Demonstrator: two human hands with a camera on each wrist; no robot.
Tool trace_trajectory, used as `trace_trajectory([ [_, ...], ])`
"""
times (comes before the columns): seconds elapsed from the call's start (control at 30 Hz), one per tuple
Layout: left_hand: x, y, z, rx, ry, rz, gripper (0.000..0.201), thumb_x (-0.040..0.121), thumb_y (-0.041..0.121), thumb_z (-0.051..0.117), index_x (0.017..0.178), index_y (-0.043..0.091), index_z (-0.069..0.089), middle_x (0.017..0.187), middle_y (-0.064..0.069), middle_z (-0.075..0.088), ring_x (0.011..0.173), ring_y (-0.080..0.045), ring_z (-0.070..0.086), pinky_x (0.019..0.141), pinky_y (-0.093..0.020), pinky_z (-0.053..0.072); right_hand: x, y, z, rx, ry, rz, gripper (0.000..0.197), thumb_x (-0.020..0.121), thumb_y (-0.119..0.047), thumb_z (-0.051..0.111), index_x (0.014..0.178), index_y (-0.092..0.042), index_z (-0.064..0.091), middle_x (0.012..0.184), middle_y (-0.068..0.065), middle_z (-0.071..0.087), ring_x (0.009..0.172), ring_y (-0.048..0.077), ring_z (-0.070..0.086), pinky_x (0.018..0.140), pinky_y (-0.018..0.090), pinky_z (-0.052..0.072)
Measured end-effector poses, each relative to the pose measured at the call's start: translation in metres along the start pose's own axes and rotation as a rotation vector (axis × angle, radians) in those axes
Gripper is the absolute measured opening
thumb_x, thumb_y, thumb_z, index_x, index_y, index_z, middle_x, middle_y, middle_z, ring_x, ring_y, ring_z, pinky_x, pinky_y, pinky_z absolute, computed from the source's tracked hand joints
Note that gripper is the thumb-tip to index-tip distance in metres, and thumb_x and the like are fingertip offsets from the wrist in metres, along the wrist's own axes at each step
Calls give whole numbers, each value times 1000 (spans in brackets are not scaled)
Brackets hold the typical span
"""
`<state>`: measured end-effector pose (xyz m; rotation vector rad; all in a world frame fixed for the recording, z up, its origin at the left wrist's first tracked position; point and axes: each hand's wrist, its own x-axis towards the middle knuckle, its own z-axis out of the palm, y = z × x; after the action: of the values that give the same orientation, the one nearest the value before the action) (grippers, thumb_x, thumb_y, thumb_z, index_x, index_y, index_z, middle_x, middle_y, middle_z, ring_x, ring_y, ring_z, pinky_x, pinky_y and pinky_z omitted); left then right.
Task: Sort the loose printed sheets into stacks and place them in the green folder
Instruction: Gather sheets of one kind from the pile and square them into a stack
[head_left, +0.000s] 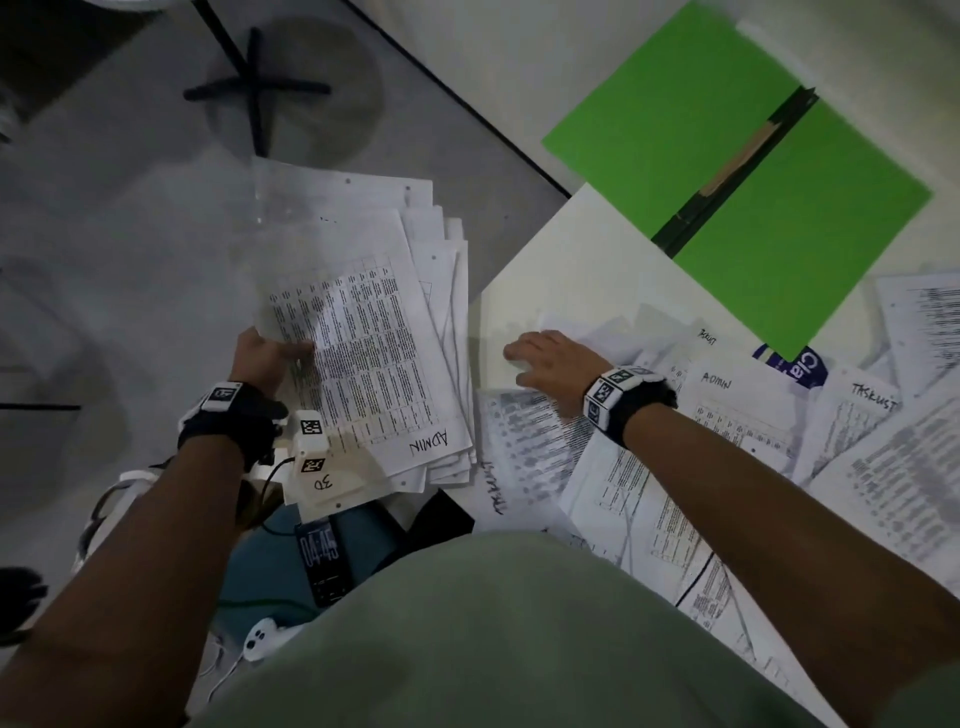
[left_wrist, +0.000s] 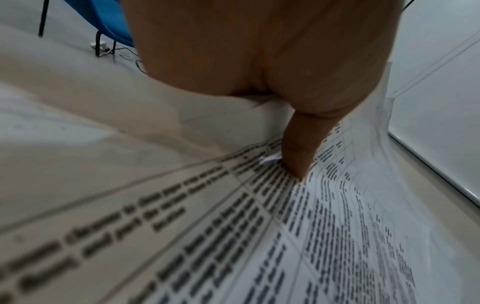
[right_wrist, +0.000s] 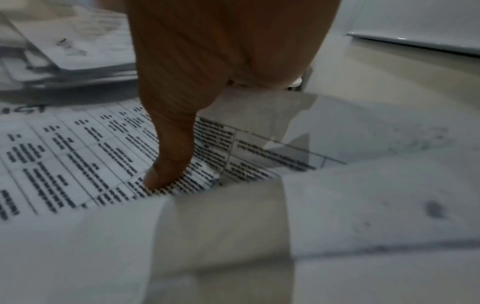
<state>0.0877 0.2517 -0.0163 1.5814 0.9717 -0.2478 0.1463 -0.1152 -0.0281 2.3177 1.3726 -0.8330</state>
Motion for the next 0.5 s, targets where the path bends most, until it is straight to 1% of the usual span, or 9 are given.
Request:
trace_trajectory([
  [0.07, 5, -2, -1, 7, -11, 3, 26, 74, -9, 65, 88, 13, 69, 89, -14, 67, 91, -35, 63, 85, -56, 51, -5, 4, 9, 17, -23, -31, 85, 53, -19, 87, 129, -21, 50, 156, 9, 23, 143, 32, 22, 104, 46, 33],
  [0.13, 6, 1, 0, 8, -6, 11, 27, 73, -8, 66, 89, 13, 70, 93, -16, 68, 92, -37, 64, 84, -57, 52, -10, 6, 9, 7, -44, -10, 96, 51, -28, 90, 135, -23, 43, 151, 5, 31, 138, 28, 30, 97, 43, 39],
  [0.2, 3, 5, 3, -4, -6, 11, 28, 74, -10, 64, 91, 11, 70, 90, -16, 66, 88, -35, 63, 82, -58, 52, -12, 8, 4, -30, -85, 13, 98, 53, -38, 89, 137, -22, 40, 136, 2, 46, 123, 24, 43, 92, 40, 38],
  [0.27, 1, 10, 7, -14, -16, 12, 29, 75, -11, 63, 98, 5, 68, 89, -17, 65, 85, -34, 61, 80, -59, 52, -12, 10, -1, -80, -127, 32, 86, 57, -41, 86, 130, -20, 45, 119, 1, 60, 111, 24, 50, 92, 39, 34],
  [0.3, -2, 12, 10, -22, -22, 14, 30, 75, -11, 63, 101, 3, 67, 88, -17, 65, 83, -34, 62, 79, -58, 53, -12, 10, -4, -92, -146, 41, 74, 59, -37, 85, 123, -20, 50, 111, 2, 64, 108, 24, 52, 95, 41, 32],
  [0.37, -7, 16, 17, -3, -20, 30, 31, 78, -12, 62, 105, 2, 64, 85, -14, 64, 78, -30, 62, 76, -49, 55, -14, 13, -15, -140, -178, 57, 45, 67, -25, 77, 109, -20, 61, 102, 4, 68, 106, 24, 56, 104, 43, 28],
  [0.4, -10, 17, 20, 20, -19, 41, 31, 79, -12, 61, 106, 1, 62, 85, -13, 64, 78, -29, 62, 75, -43, 54, -16, 14, -23, -157, -191, 67, 32, 73, -21, 72, 104, -20, 65, 101, 3, 68, 104, 23, 59, 105, 42, 30],
  [0.43, -11, 18, 23, 43, -20, 56, 32, 79, -12, 61, 109, -1, 62, 87, -14, 64, 79, -28, 62, 76, -41, 53, -18, 18, -31, -158, -178, 81, 25, 79, -18, 66, 104, -19, 67, 103, 3, 67, 101, 24, 61, 101, 39, 34],
  [0.5, -13, 18, 31, 92, -32, 85, 37, 79, -12, 62, 115, -5, 61, 96, -17, 63, 81, -27, 62, 79, -41, 51, -28, 34, -50, -53, -76, 153, 22, 87, -16, 58, 106, -19, 66, 108, 3, 63, 96, 27, 64, 86, 35, 44],
])
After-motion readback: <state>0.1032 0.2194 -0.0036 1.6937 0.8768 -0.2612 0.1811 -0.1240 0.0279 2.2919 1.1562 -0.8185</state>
